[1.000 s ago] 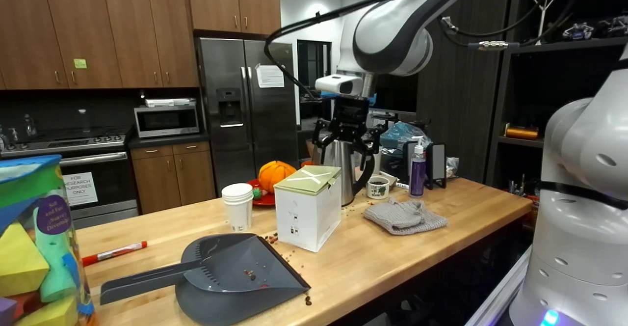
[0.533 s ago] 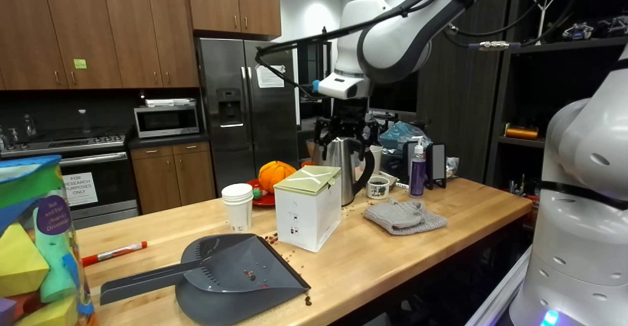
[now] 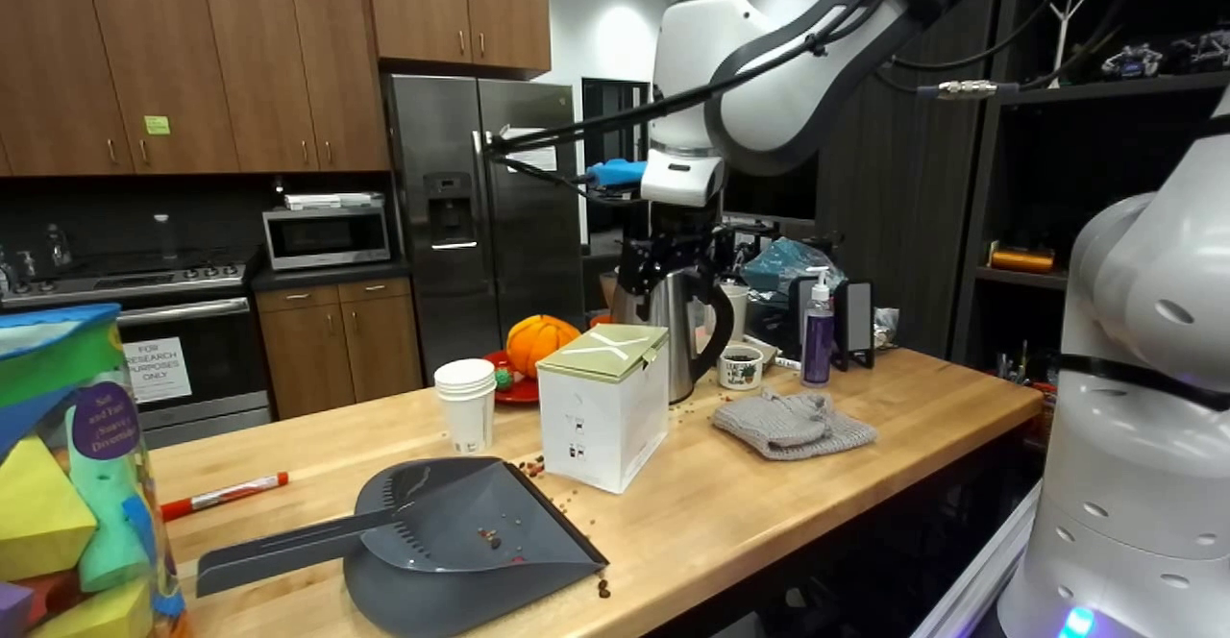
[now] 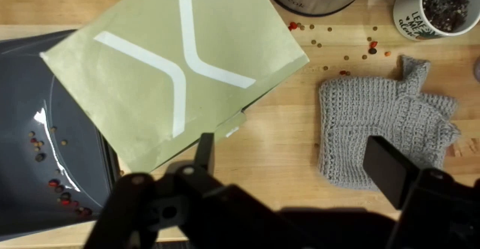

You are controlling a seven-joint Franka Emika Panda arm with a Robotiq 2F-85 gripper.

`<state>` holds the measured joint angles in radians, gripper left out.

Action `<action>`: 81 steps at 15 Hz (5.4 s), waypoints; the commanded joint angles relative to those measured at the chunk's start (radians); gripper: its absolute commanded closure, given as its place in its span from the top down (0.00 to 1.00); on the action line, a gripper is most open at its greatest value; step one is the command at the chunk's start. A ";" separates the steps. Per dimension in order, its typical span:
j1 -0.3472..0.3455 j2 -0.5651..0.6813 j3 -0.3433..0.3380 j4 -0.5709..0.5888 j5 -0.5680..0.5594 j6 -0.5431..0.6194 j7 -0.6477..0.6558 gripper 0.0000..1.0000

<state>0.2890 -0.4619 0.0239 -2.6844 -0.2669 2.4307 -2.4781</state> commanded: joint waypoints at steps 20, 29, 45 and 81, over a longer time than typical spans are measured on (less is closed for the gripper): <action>0.749 0.052 -0.678 -0.005 -0.549 0.188 -0.122 1.00; 0.828 0.012 -0.859 0.057 -0.634 0.178 -0.124 1.00; 1.092 -0.080 -1.176 0.090 -0.646 0.084 -0.123 1.00; -0.079 -0.201 -0.029 0.068 -0.219 -0.431 0.027 1.00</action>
<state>0.2835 -0.6208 -0.0636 -2.6060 -0.5204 2.1049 -2.5126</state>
